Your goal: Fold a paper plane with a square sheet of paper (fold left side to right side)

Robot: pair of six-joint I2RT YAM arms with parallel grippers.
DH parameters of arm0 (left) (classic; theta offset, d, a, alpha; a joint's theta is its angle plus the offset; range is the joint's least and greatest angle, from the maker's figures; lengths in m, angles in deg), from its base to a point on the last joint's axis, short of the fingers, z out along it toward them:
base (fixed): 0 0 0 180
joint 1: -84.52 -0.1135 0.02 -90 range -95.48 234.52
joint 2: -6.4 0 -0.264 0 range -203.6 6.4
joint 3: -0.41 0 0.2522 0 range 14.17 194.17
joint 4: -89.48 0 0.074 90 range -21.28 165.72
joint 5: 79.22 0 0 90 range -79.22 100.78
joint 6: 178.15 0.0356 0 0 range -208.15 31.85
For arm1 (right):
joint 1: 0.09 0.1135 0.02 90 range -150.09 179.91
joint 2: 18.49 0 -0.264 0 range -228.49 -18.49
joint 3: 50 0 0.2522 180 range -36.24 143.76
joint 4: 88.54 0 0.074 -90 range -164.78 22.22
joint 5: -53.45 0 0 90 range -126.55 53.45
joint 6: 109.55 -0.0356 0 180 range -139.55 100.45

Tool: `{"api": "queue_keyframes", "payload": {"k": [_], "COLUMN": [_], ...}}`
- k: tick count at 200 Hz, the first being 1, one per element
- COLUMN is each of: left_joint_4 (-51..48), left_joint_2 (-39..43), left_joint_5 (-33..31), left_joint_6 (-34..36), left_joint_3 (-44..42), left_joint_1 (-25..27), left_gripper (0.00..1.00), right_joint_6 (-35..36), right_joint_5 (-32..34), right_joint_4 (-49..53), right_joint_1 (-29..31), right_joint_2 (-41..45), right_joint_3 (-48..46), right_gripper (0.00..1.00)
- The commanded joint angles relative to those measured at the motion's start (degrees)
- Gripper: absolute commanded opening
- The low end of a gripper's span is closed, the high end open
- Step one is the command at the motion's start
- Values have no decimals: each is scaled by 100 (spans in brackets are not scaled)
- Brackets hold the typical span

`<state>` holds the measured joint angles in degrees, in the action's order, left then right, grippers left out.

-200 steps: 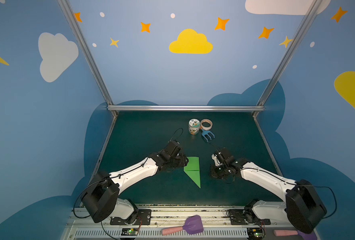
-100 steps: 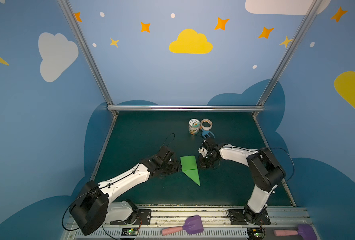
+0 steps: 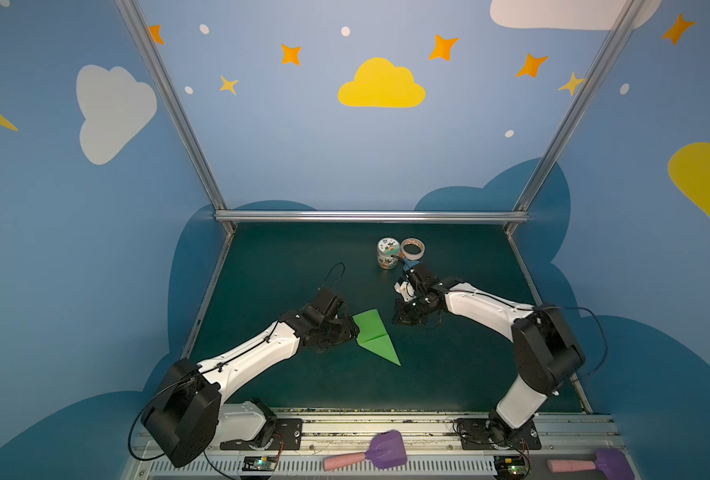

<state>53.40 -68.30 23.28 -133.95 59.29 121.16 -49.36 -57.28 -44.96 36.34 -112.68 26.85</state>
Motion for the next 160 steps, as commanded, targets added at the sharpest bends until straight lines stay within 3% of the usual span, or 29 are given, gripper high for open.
{"api": "queue_keyframes", "payload": {"k": [1, 42, 139, 160], "left_joint_4": [208, 823, 1093, 1149], "left_joint_2": [-118, -246, -321, -476], "left_joint_5": [-71, -72, -71, 199], "left_joint_6": [39, -66, -325, -316], "left_joint_3": [13, -247, -585, -566], "left_joint_1": [-56, -87, -88, -87], "left_gripper": [65, 66, 67, 67], "right_joint_6": [-52, 166, 405, 444], "right_joint_5": [323, 595, 271, 315], "right_joint_4": [308, 498, 16, 5], "right_joint_1": [300, 782, 780, 737], "right_joint_2": [428, 699, -113, -259], "right_joint_3": [-309, -403, -124, 1], "right_gripper": [0, 0, 0, 0]}}
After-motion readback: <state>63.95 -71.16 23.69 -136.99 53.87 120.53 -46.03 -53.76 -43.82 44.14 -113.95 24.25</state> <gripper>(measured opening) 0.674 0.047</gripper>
